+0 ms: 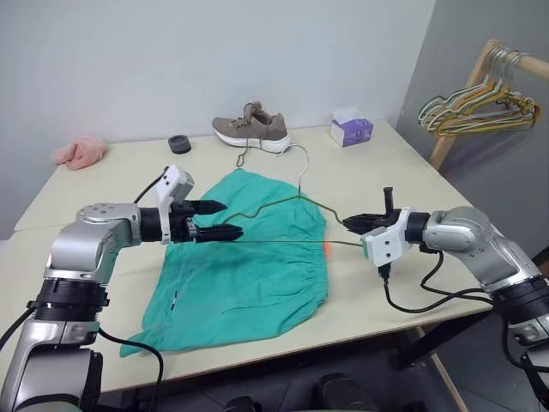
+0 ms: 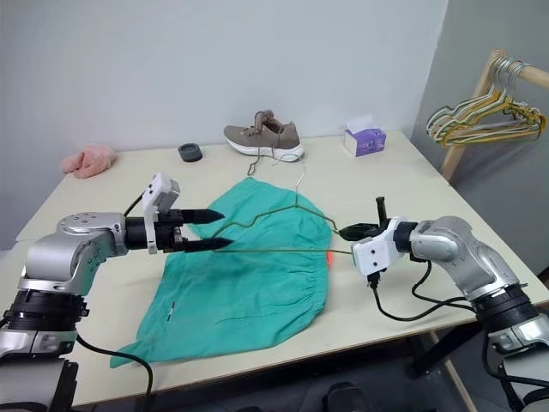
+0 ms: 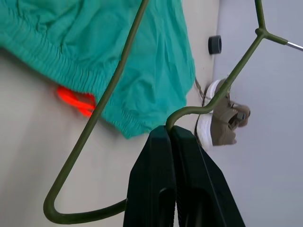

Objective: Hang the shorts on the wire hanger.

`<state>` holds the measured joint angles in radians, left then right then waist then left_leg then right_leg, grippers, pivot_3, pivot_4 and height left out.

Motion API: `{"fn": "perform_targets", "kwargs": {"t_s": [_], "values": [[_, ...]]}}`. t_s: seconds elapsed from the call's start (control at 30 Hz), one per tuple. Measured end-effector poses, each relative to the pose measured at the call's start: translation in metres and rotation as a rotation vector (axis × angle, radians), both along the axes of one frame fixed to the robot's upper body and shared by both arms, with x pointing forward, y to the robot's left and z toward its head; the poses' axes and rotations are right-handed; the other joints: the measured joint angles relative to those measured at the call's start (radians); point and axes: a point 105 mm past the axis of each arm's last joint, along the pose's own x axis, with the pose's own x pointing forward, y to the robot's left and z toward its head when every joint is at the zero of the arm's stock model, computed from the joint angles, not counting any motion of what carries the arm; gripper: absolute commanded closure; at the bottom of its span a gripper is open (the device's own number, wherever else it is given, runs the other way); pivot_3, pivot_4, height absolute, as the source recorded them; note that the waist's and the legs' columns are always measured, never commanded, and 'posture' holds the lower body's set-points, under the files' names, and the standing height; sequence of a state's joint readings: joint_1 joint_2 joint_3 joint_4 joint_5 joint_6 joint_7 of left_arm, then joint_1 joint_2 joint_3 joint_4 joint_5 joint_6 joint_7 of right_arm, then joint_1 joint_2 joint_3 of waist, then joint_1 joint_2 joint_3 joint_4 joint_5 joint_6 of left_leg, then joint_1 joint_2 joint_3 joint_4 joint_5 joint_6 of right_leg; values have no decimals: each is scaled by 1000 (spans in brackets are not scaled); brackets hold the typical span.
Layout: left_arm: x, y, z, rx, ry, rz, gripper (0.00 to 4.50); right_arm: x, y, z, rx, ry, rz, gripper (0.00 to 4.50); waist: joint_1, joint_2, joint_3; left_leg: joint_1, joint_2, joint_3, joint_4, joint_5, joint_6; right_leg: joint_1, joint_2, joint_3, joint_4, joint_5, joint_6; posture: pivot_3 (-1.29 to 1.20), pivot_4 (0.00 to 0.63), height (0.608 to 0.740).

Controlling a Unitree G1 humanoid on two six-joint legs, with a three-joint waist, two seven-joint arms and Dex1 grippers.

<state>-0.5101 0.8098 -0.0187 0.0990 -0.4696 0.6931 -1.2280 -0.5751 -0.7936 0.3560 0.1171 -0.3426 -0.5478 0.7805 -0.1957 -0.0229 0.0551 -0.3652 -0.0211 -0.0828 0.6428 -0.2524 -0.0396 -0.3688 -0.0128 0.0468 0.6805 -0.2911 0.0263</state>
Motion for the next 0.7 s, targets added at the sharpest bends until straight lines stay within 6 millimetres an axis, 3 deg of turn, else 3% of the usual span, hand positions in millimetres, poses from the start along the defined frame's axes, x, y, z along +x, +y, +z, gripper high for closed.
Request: {"fn": "perform_targets", "kwargs": {"t_s": [0.17,0.27,0.63,0.7], "values": [[-20,-11,-19,26,96,-101,0,-4,9,2,6,-14,52,4456,-1,0,0,0,0,0,0,0,0,0,0,0,0,0,0,-207,0,740],[-21,-9,-18,38,93,-113,600,-4,12,6,11,-29,71,4500,-1,0,0,0,0,0,0,0,0,0,0,0,0,0,0,-210,0,740],[-27,-11,-28,80,94,-165,4058,-7,11,-1,-7,6,69,4500,-1,0,0,0,0,0,0,0,0,0,0,0,0,0,0,-220,0,740],[-29,-13,-28,77,89,-183,4472,-8,10,-4,-10,25,57,4500,-1,0,0,0,-1,0,1,0,0,0,0,0,0,0,0,-220,0,740]]}}
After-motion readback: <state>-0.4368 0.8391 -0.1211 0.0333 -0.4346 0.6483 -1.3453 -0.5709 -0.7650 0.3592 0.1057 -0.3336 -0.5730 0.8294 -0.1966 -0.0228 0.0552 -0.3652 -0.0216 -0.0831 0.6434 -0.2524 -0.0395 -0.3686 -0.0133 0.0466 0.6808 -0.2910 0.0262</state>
